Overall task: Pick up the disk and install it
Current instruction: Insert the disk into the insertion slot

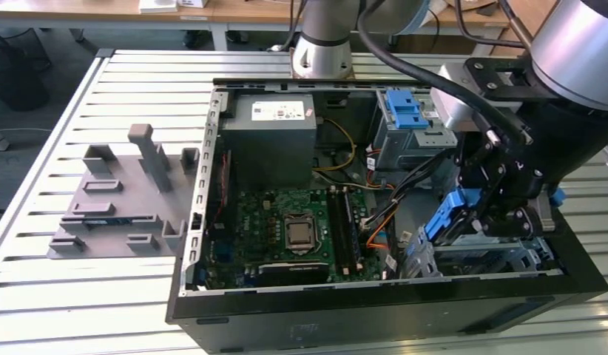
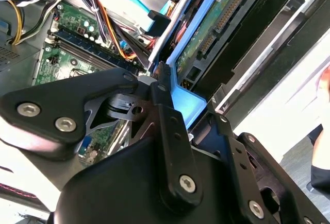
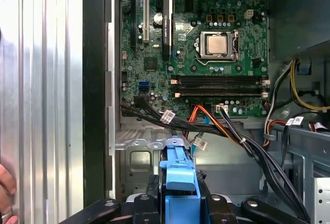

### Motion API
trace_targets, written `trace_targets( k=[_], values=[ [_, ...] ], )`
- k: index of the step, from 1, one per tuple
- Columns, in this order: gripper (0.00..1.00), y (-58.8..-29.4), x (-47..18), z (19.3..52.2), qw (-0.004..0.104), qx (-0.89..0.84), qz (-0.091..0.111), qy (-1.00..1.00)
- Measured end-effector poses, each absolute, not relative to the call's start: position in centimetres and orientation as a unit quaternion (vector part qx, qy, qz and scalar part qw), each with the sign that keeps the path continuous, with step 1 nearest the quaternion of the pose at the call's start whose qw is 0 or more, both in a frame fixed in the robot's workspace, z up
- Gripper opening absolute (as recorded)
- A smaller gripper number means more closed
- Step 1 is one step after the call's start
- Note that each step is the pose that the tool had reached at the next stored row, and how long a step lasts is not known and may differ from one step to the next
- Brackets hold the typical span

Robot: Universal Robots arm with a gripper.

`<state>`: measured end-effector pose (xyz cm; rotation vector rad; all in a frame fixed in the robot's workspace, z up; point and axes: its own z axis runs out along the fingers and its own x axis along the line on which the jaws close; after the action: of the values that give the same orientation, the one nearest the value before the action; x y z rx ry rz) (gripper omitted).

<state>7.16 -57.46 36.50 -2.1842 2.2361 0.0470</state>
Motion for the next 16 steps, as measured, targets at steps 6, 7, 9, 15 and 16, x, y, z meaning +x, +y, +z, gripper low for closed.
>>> trace_targets(
  k=[6,7,9,15,16],
  values=[
    [0.36,-57.5,7.2,36.0,0.008,-0.699,0.015,0.715],
    [0.36,-57.5,7.2,35.9,0.008,-0.699,0.015,0.715],
    [0.36,-57.5,7.2,35.8,0.008,-0.699,0.015,0.715],
    [0.36,-57.5,7.2,35.3,0.008,-0.699,0.015,0.715],
    [0.36,-57.5,7.2,35.2,0.008,-0.699,0.015,0.715]
  ],
)
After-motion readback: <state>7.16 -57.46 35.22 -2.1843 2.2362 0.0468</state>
